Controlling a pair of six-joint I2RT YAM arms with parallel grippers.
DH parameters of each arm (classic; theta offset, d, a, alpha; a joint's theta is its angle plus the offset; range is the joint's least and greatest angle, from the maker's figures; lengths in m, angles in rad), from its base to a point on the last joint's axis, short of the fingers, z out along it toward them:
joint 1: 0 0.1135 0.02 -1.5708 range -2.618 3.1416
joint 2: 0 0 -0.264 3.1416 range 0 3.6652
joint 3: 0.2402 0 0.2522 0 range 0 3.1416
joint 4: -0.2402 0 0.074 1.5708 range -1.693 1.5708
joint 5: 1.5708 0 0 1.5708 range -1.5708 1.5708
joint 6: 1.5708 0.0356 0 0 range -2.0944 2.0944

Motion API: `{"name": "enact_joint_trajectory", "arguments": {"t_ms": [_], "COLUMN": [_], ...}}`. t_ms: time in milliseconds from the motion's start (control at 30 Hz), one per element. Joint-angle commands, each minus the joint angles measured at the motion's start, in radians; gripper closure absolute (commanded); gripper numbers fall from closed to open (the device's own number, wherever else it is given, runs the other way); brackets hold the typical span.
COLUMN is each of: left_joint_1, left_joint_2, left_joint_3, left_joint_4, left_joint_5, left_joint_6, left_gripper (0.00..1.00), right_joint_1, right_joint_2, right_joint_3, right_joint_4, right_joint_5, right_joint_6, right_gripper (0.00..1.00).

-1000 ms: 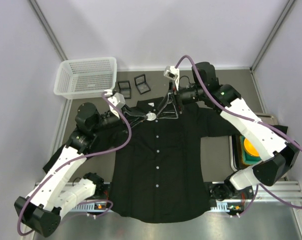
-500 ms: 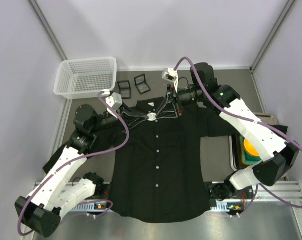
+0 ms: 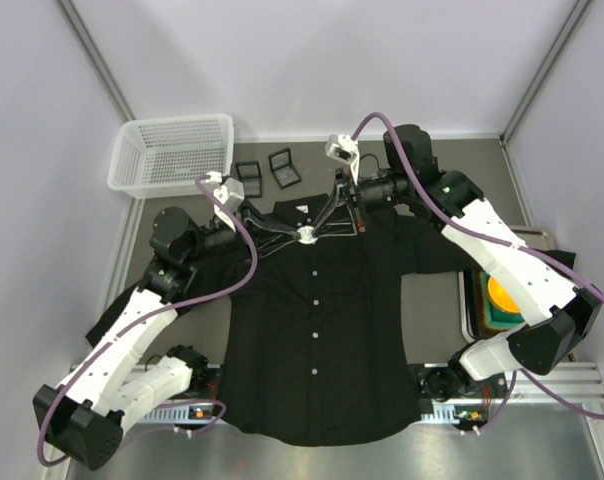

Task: Pin the brooch onto the clothing
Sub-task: Open the brooch.

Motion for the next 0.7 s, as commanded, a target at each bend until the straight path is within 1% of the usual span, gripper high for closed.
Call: {"name": "enact_joint_trajectory", "arguments": {"t_ms": [0, 167, 267, 400, 500, 667], "left_joint_1": [-0.003, -0.001, -0.003, -0.003, -0.001, -0.003], "left_joint_2": [0.008, 0.024, 0.036, 0.042, 0.042, 0.042], "left_joint_3": [0.005, 0.016, 0.036, 0.039, 0.036, 0.036], "left_joint_4": [0.093, 0.091, 0.055, 0.055, 0.056, 0.056], "left_joint_5": [0.016, 0.008, -0.001, -0.022, -0.039, -0.073], "left_joint_6": [-0.058, -0.061, -0.056, -0.070, -0.084, -0.098], "left_gripper": [1.00, 1.00, 1.00, 1.00, 1.00, 1.00], "right_joint_1": [0.025, 0.034, 0.045, 0.061, 0.078, 0.104], "right_joint_2": [-0.029, -0.015, -0.010, -0.012, -0.018, -0.018], "right_joint_3": [0.000, 0.005, 0.014, 0.003, -0.008, -0.012], "right_joint_4": [0.045, 0.045, 0.043, 0.037, 0.032, 0.016], "right_joint_5": [0.040, 0.056, 0.073, 0.105, 0.128, 0.168], "right_joint_6": [-0.003, -0.004, -0.004, -0.004, -0.004, -0.012], "right_gripper": [0.81, 0.85, 0.85, 0.84, 0.82, 0.75]}}
